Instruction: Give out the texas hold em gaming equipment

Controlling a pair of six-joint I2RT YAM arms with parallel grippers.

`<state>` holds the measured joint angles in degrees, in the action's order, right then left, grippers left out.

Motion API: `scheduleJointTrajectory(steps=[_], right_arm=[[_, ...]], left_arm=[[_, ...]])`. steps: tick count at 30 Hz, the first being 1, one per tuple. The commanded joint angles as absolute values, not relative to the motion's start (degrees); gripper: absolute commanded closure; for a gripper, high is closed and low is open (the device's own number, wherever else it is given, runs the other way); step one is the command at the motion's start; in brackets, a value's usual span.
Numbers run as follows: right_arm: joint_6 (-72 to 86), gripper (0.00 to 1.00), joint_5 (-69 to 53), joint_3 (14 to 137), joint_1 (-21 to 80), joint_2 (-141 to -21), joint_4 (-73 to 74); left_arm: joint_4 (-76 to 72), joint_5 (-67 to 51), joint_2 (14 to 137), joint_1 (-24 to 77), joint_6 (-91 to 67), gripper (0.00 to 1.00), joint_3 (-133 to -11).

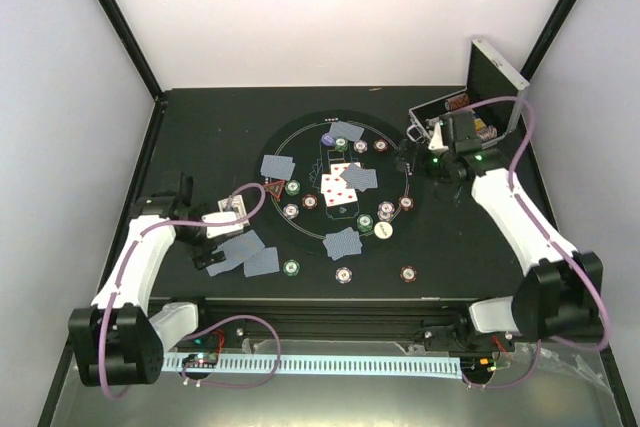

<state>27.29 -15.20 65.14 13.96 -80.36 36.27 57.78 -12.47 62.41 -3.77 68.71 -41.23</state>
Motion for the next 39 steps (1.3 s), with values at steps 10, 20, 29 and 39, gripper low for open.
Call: scheduleJointTrajectory(steps=[10,20,29,39], right_arm=[[19.7,0.00,35.7,35.2,11.5,-49.9,-1.2],[11.0,0.00,43.1,19.8,8.6,-55.4,-29.5],[8.0,0.00,41.4,13.8,8.1,-73.0,-56.4],[0.9,0.00,17.5,14.3,5.6,-80.4,-62.7]], left_arm=[[18.4,-29.1,52.4,-5.5,28.3,0.01,-41.0],[-35.8,-24.1,64.3,-5.5,9.0,0.01,-18.9],[-64.1,-22.1,75.3,-4.2,6.1,0.01,-10.2],[-54.1,-15.6,78.9,-2.2,5.8,0.01,-17.2]])
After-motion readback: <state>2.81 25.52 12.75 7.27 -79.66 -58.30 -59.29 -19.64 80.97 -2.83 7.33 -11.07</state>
